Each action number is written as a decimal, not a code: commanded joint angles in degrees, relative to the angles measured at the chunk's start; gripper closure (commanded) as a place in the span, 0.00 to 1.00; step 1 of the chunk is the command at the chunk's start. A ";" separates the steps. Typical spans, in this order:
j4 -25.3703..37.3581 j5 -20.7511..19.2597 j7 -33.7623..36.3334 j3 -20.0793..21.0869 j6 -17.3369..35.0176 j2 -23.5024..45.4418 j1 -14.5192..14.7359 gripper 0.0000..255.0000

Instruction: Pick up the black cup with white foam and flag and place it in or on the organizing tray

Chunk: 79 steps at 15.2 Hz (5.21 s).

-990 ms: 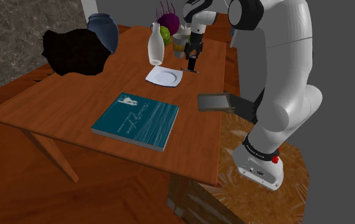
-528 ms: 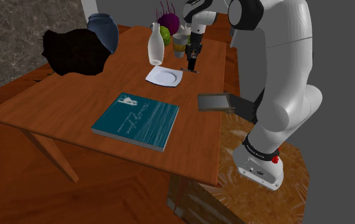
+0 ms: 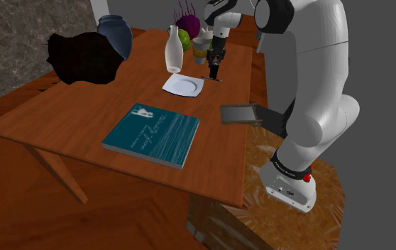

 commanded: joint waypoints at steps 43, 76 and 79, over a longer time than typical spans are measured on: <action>-49.93 -15.58 12.08 0.75 -1.25 -54.53 5.90 1.00; -73.97 -18.46 15.22 2.89 7.05 -70.50 3.65 0.00; -73.97 -18.46 15.22 2.89 7.05 -70.50 3.65 0.00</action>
